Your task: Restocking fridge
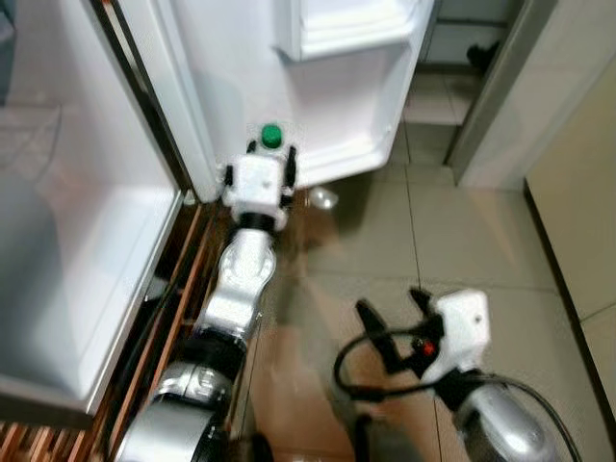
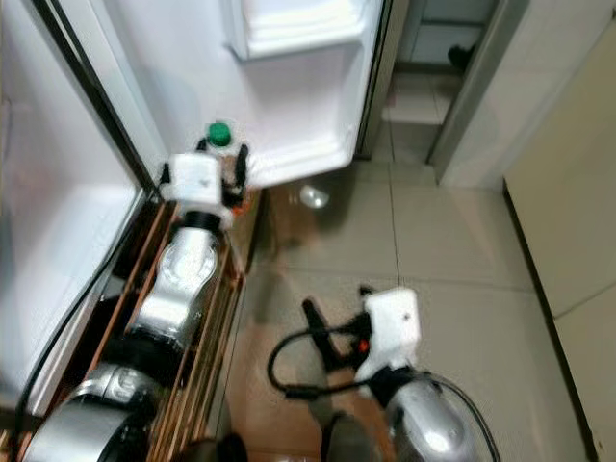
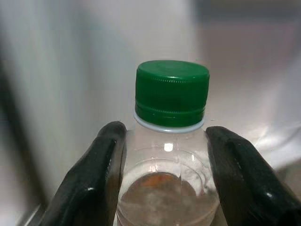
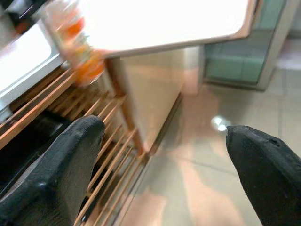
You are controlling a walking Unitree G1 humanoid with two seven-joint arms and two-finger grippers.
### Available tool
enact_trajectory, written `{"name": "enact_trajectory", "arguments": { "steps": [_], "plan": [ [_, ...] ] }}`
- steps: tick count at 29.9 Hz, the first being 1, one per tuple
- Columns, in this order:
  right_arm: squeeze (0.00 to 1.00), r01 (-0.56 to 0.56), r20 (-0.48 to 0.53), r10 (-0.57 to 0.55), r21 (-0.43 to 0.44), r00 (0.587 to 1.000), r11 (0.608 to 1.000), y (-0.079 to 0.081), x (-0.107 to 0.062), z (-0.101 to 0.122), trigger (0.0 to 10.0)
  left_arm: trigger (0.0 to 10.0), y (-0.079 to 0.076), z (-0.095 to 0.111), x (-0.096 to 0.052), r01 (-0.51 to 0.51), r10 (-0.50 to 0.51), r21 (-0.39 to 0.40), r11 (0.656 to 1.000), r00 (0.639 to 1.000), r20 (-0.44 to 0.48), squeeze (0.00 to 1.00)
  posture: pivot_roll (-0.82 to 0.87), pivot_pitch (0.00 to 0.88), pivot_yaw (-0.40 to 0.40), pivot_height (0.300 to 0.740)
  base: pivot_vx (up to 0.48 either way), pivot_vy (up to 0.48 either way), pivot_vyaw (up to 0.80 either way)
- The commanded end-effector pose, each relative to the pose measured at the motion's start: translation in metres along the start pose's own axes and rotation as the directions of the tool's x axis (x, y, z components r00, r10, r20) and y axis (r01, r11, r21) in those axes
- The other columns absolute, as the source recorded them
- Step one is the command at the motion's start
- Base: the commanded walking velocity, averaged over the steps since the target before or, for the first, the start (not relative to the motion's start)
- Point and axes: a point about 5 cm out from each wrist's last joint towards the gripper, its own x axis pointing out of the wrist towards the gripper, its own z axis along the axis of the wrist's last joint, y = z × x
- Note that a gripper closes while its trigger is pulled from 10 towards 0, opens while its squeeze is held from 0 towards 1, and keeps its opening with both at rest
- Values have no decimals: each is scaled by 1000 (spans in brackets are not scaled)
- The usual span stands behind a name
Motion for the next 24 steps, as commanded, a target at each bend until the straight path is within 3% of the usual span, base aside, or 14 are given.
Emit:
{"name": "enact_trajectory", "arguments": {
  "steps": [1,3,4,5,8,10,13,17,24],
  "plan": [
    [0,34,18,-34,4,999,999,-5,4,1,10000,10000,2,18,-9,63,-62,-55,997,998,17,0,-300,54,75,740,0,0,0],
    [0,39,40,-39,2,998,999,-7,7,4,10000,10000,8,22,-30,98,-98,-60,993,995,2,0,-281,36,70,740,0,0,0],
    [0,52,54,-52,3,997,999,-9,7,5,10000,10000,15,24,-52,110,-112,-71,991,994,-19,0,-263,18,67,740,0,0,0],
    [0,66,64,-66,2,996,998,-12,7,6,10000,10000,19,23,-64,106,-109,-65,992,993,-41,0,-237,0,60,740,0,0,0],
    [0,106,74,-106,6,992,994,-20,5,5,10000,10000,33,14,-92,54,-56,-21,998,992,-115,0,-222,0,49,740,0,0,0],
    [0,126,70,-125,2,990,992,-26,4,2,10000,10000,40,9,-101,1,0,9,1000,989,-150,0,-219,0,41,740,0,0,0],
    [0,137,72,-136,-6,988,991,-30,8,1,10000,10000,41,12,-95,-27,31,24,999,988,-154,0,-214,0,35,740,0,-157,0],
    [0,135,109,-133,-15,985,991,-34,28,6,10000,10000,28,13,-60,-48,49,9,999,988,-146,0,-222,0,35,740,0,-437,636],
    [0,127,122,-124,-18,985,992,-33,37,5,10000,10000,19,4,-52,-40,39,0,999,981,-191,0,-227,0,51,740,37,-417,688]
  ]
}}
